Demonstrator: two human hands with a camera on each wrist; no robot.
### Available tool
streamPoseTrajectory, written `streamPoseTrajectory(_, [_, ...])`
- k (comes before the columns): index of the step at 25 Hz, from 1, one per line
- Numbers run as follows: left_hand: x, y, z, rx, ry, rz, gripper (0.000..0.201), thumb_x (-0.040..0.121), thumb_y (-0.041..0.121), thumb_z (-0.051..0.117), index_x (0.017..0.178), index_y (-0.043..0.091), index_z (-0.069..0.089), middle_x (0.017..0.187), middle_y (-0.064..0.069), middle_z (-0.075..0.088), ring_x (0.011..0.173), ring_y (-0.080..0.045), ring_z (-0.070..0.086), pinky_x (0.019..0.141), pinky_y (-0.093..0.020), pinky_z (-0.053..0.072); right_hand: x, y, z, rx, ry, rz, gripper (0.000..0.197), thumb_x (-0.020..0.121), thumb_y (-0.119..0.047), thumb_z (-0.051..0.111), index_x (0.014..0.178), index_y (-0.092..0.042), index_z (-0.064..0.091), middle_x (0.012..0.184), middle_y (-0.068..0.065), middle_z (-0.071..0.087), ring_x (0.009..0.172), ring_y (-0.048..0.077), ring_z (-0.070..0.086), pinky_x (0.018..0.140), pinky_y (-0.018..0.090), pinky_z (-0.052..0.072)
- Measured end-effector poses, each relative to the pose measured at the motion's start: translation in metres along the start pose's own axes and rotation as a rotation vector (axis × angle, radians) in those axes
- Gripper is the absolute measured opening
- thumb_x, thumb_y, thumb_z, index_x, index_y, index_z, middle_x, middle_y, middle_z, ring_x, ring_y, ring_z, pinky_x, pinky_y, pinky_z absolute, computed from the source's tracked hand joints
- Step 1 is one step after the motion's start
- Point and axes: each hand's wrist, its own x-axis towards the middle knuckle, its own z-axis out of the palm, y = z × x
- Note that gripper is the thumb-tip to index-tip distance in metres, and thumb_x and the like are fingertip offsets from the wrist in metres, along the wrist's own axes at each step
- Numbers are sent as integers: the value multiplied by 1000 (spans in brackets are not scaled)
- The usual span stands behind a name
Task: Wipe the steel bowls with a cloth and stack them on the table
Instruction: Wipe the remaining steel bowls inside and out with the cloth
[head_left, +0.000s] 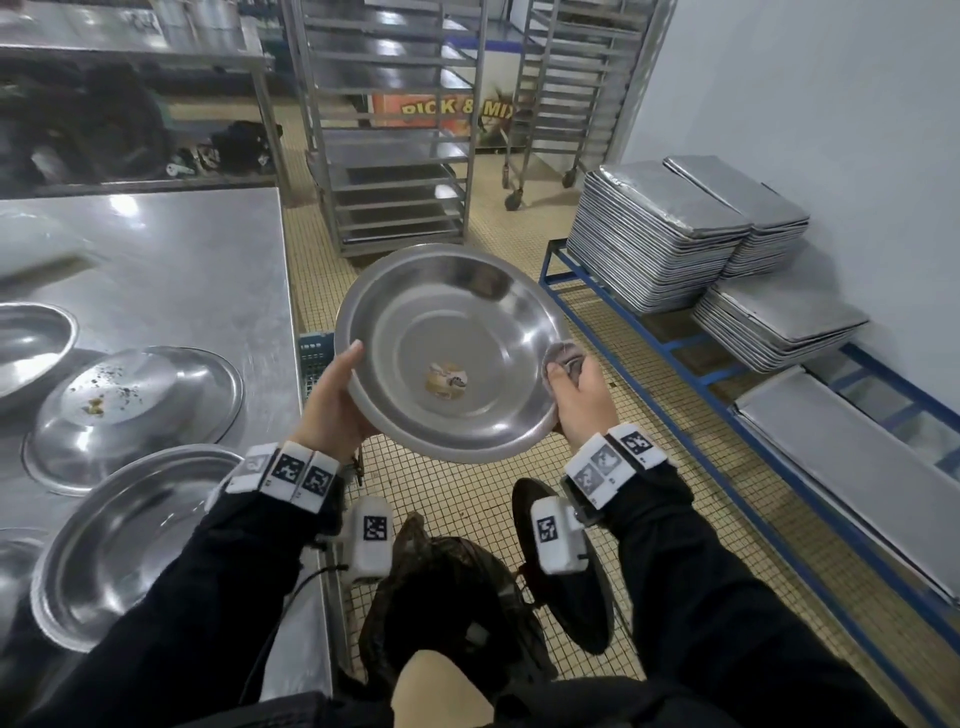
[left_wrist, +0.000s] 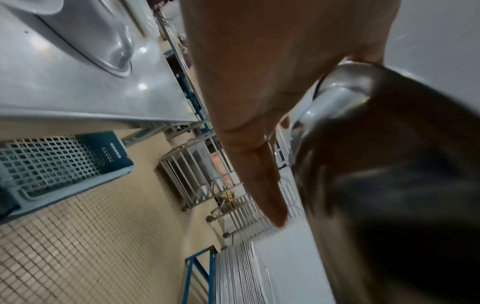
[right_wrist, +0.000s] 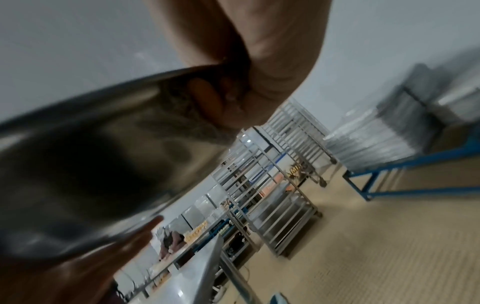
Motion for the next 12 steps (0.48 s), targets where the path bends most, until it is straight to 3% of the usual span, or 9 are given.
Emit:
streamPoseTrajectory(2, [2, 7, -8, 51, 33, -1, 39, 101, 34, 31, 119, 14, 60, 100, -6, 71, 91, -23, 68, 84, -41, 56, 4, -6, -7, -116, -70, -55, 22, 98, -25, 46, 117, -14, 45, 101, -2, 58, 89, 9, 58, 61, 18, 41])
streamPoseTrajectory(5, [1, 5, -9, 66, 212, -54, 32, 100, 32, 40, 107, 14, 66, 89, -5, 73, 82, -21, 69, 86, -41, 50, 4, -7, -1, -108, -55, -74, 28, 99, -27, 44, 123, -14, 41, 103, -1, 56, 86, 8, 56, 61, 18, 38])
streamPoseTrajectory(8, [-2, -3, 8, 157, 308, 14, 32, 101, 32, 39, 99, 14, 66, 80, -1, 72, 72, -13, 69, 72, -29, 51, -4, -2, 18, 8, 37, -32, 28, 100, -25, 41, 124, -12, 36, 105, 2, 54, 82, 8, 54, 58, 16, 38])
streamPoseTrajectory(10, [-2, -14, 18, 181, 315, -18, 29, 102, 29, 38, 103, 11, 62, 82, -4, 69, 69, -9, 67, 65, -24, 52, -12, 4, 37, 118, 94, 31, 26, 100, -25, 41, 121, -12, 35, 103, 2, 54, 79, 7, 55, 56, 15, 40])
streamPoseTrajectory(12, [-3, -23, 20, 192, 231, -102, 30, 99, 24, 45, 117, 2, 56, 93, -9, 67, 80, -15, 68, 77, -30, 55, -18, 10, 48, 203, 143, 79, 26, 99, -24, 44, 120, -11, 36, 103, 1, 54, 77, 7, 55, 57, 14, 41])
